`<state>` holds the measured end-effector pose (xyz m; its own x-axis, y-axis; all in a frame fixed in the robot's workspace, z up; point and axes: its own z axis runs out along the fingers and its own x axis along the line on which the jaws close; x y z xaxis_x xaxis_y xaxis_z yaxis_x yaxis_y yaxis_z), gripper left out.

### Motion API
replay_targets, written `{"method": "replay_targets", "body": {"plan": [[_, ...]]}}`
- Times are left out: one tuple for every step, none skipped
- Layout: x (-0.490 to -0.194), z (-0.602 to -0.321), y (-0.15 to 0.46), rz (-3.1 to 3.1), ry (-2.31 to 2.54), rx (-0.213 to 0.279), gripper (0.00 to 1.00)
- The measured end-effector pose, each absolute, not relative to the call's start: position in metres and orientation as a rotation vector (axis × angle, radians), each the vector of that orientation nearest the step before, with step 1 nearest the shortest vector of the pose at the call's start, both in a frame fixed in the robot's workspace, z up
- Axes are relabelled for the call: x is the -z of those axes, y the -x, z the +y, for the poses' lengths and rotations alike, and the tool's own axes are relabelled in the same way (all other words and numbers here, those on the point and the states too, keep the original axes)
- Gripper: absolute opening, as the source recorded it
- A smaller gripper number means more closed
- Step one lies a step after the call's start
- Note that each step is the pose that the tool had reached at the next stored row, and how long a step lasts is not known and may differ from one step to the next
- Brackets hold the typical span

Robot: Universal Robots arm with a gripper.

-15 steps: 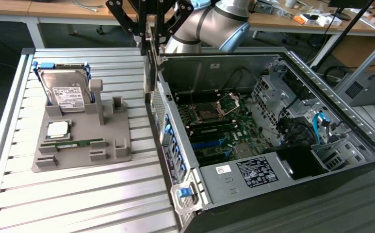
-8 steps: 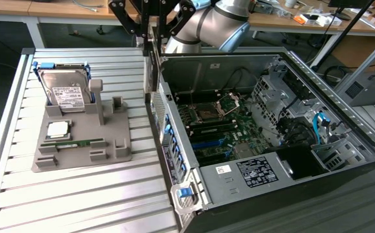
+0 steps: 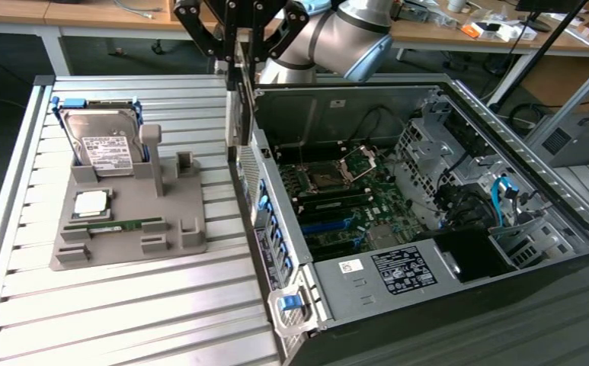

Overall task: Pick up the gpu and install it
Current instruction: 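Pick up the gpu and move the gpu toward the slot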

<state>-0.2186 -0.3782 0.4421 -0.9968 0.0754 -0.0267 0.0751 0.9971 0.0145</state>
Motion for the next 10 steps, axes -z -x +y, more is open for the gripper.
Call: {"method": "replay_targets", "body": {"plan": [[-0.4417,-0.3782,0.2184,3.112,-0.117,-0.021,0.27],[-0.4415,-0.3782,0.2182,3.112,-0.117,-0.021,0.27],[-0.4412,-0.3782,0.218,3.112,-0.117,-0.021,0.27],[-0.4409,-0.3782,0.2178,3.112,-0.117,-0.021,0.27],[-0.4407,-0.3782,0.2176,3.112,-0.117,-0.021,0.27],[-0.4404,-0.3782,0.2175,3.112,-0.117,-0.02,0.27],[-0.4402,-0.3782,0.2173,3.112,-0.117,-0.02,0.27],[-0.4399,-0.3782,0.2171,3.112,-0.117,-0.02,0.27],[-0.4396,-0.3782,0.2169,3.112,-0.117,-0.02,0.27],[-0.4393,-0.3782,0.2168,3.112,-0.117,-0.02,0.27]]}}
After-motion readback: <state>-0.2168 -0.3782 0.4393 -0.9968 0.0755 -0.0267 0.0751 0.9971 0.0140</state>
